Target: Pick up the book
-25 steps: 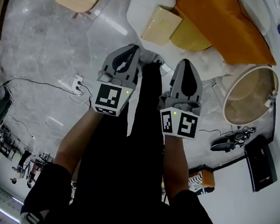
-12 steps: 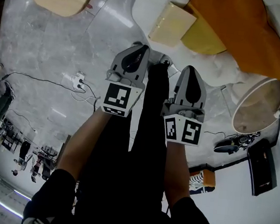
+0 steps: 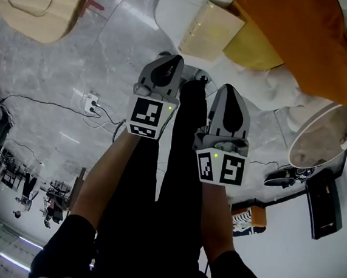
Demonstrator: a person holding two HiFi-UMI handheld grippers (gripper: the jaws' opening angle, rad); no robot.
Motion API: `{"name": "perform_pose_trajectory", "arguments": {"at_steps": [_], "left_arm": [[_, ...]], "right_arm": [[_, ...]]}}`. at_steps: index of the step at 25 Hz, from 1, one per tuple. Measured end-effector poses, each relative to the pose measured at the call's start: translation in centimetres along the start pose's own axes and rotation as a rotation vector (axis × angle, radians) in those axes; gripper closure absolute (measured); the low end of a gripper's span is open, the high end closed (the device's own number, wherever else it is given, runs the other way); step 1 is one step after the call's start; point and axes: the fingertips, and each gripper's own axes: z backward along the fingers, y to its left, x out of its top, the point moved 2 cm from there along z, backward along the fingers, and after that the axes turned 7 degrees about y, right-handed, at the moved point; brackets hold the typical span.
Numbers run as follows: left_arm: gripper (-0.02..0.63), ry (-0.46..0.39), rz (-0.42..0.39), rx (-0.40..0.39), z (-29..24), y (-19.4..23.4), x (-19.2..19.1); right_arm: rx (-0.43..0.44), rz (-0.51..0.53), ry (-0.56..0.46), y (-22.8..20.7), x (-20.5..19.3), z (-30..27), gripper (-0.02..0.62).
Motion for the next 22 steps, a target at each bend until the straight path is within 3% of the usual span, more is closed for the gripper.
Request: {"name": "perform_pose_trajectory", "arguments": {"at_steps": [3,5,22], "left_arm": [[0.593,0.023,0.015,-0.009,-1.5,0.5,-1.3],[0.525,0.041,0.022,-0.028,-2.4,0.6,-2.1],[0.355,0.213,0.056,-0.098,-11.4,3.1,-9.9]], "right_arm": [[0.004,-0.003,0.013,-0.1,-0.8,-0.7,0.592],[0.008,-0.005,0.024,-0.1,-1.4,-1.1,0.592],[0.022,-0.003,0.093,-1.8,-4.4,-3.5,0.592]]}}
